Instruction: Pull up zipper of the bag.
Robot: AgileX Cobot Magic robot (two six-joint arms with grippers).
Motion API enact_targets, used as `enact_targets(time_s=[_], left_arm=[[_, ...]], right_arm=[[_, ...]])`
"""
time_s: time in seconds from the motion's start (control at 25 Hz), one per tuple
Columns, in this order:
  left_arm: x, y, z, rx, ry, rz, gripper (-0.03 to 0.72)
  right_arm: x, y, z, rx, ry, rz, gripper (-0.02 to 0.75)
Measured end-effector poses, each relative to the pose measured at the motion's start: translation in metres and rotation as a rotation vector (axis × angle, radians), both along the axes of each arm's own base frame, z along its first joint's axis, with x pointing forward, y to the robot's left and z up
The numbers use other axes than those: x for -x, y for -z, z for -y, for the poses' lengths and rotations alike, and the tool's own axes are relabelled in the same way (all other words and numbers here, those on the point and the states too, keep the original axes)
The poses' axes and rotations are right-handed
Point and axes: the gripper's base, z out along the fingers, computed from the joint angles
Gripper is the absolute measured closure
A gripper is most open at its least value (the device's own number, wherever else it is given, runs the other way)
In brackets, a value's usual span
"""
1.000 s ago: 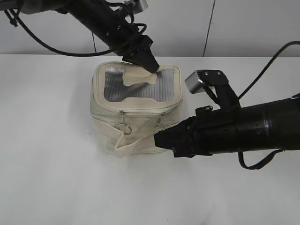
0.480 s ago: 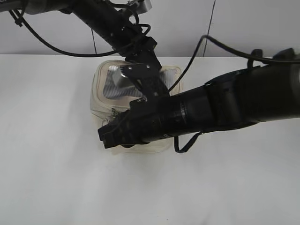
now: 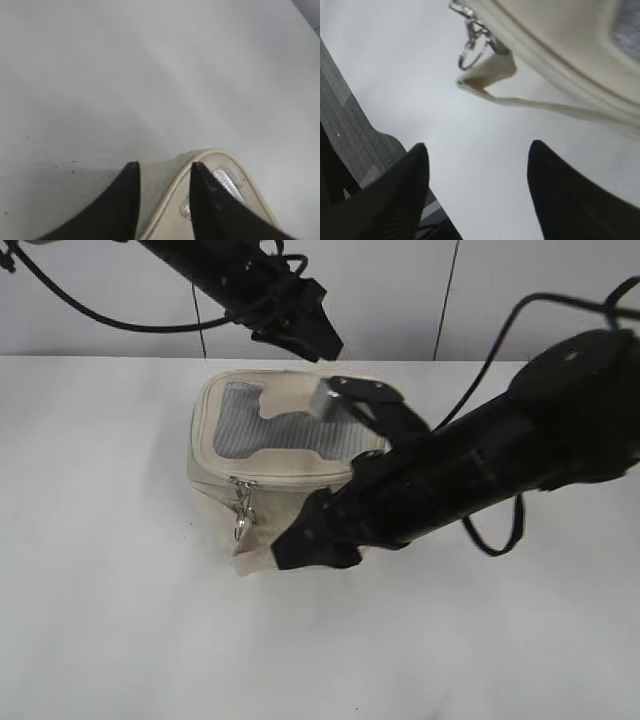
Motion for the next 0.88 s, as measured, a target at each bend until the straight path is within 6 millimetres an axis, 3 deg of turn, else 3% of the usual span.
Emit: enact_targets(time_s=[0.24, 0.36, 0.48, 0.6, 0.88], left_arm=[[0.009, -0.057, -0.032, -0.028, -0.092, 0.091, 0.459], [0.026, -0.068, -0.049, -0.108, -0.145, 0.109, 0.461], [0.052, -0.063, -0.069, -0.179, -0.228, 0.122, 0.461], [0.091, -0.055, -0.093, -0.24, -0.288, 0.155, 0.461], [0.215, -0.085, -0.15, -0.203, -0.438, 0.277, 0.461]], right_arm=[[-0.01, -0.037, 0.061, 0.07, 0.085, -0.044, 0.214], [-0.011, -0.052, 0.089, 0.118, 0.157, -0.054, 0.211], [-0.004, -0.068, 0.108, 0.155, 0.216, -0.07, 0.21], [0.009, -0.082, 0.118, 0.204, 0.242, -0.079, 0.21], [0.064, -0.104, 0.143, 0.285, 0.249, -0.025, 0.21]])
